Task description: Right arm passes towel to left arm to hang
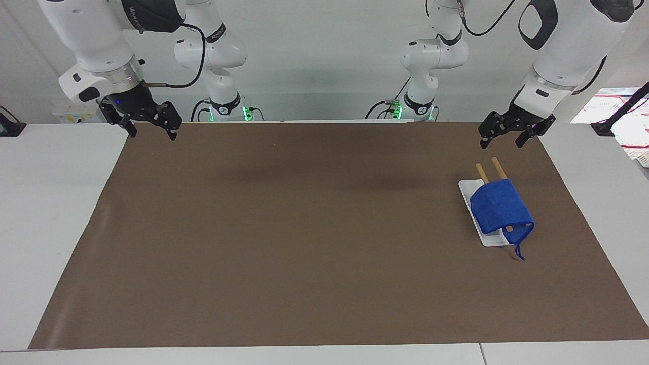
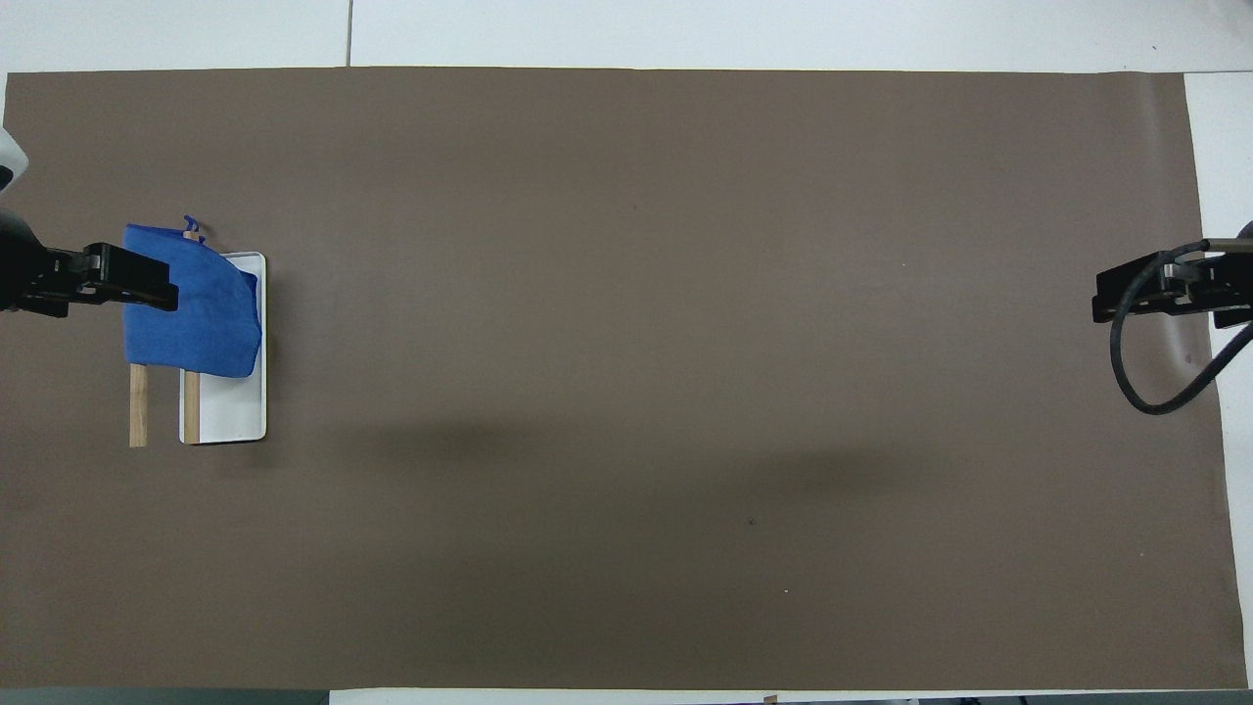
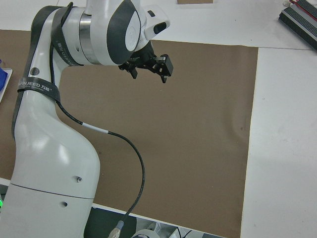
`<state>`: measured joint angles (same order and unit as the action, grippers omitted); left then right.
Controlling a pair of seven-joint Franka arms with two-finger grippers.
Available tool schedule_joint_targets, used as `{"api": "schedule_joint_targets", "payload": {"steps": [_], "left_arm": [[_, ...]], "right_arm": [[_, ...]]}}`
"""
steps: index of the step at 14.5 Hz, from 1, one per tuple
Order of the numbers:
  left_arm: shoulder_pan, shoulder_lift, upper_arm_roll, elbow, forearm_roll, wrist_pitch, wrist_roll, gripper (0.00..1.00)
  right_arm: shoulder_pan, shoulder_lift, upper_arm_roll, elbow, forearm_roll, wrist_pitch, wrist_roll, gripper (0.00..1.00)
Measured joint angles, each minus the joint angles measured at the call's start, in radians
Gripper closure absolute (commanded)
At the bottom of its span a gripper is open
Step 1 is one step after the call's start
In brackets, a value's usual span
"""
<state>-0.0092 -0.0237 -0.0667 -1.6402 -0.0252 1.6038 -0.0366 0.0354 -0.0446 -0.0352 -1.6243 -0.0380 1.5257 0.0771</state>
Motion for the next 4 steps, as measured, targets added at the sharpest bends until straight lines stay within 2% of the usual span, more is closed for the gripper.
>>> {"api": "schedule_joint_targets", "payload": {"steps": [4], "left_arm": [[0.0,0.0,0.001,0.0,0.0,0.0,0.0,0.0]], "right_arm": [[0.0,0.0,0.0,0.0,0.011,-0.004,-0.014,0.0]]}}
